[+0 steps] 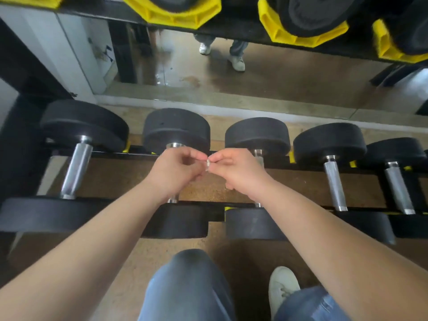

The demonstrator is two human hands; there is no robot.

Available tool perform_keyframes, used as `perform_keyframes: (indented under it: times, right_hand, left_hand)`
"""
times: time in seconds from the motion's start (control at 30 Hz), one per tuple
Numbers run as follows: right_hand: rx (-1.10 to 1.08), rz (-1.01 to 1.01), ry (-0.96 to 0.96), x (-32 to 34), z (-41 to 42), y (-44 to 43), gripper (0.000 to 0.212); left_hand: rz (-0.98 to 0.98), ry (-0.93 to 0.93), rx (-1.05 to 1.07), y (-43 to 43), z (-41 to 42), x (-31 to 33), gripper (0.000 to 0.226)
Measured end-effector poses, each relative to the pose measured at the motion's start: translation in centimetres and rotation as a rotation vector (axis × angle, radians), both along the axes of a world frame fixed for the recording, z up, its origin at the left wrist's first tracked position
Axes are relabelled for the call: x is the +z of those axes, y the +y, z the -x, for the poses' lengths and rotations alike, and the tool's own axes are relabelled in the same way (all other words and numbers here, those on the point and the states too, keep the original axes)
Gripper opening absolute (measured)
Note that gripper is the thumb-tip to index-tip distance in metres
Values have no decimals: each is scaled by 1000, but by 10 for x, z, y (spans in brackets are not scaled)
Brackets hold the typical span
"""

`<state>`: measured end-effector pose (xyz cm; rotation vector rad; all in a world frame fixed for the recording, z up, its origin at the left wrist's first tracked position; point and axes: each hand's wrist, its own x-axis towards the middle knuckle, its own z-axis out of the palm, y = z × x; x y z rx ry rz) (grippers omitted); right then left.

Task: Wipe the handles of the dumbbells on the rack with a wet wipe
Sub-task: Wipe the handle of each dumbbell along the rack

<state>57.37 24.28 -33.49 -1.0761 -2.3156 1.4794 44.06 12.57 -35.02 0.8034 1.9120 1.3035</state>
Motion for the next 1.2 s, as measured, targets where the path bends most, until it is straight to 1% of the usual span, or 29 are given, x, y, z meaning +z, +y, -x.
perform_keyframes:
  times: [0.07, 0.1, 0.17, 0.2, 0.27, 0.33, 0.43, 0.5, 0.57, 0.63, 0.67, 0.73, 0.8, 0.87, 0.97, 1.1, 1.2]
  right_hand:
    - [45, 40, 16, -1, 19, -12, 12]
    - [60, 21, 15, -3, 28, -17, 13]
    - [80, -92, 0, -11, 42, -22, 9]
    - [87, -166, -4, -14, 48, -24, 7]
    - [76, -293, 4, -18, 59, -24, 3]
    - [61, -393, -1, -20, 66, -24, 9]
    - [134, -531, -27, -25, 72, -26, 10]
    - [239, -537, -113, -25, 67, -30, 14]
    - [396, -507, -202, -27, 56, -34, 11]
    - [511, -463, -213, -31, 46, -34, 8]
    - [499, -465, -177, -34, 45, -32, 8]
    - [334, -470, -46, -39, 52, -23, 7]
    - [171, -430, 57, -40, 62, -14, 3]
    - [126, -404, 95, -41, 71, -9, 4]
    - [218, -424, 111, -42, 73, -6, 10]
    - [434, -430, 47, -37, 69, 12, 18]
    - [501, -437, 67, -33, 71, 23, 17]
  left_hand:
    - [21, 112, 74, -14, 16, -4, 7]
    - [40, 176, 100, -19, 23, -7, 7]
    - [72, 253, 130, -27, 30, -12, 4]
    - [83, 258, 151, -30, 31, -15, 5]
    - [108, 239, 231, -32, 30, -19, 18]
    - [144, 223, 291, -31, 30, -19, 29]
    - [219, 172, 240, -31, 27, -14, 32]
    - [276, 124, 222, -30, 24, -7, 35]
    - [300, 62, 240, -30, 22, -1, 38]
    - [304, 10, 267, -30, 20, 4, 42]
    - [300, -3, 272, -31, 19, 4, 45]
    - [288, -20, 270, -31, 18, 2, 52]
    - [282, -29, 260, -31, 17, 0, 49]
    - [287, -30, 269, -30, 18, -2, 48]
    - [285, -23, 284, -28, 19, -6, 48]
    - [279, -43, 325, -25, 17, -7, 44]
    - [278, -22, 336, -23, 14, -6, 46]
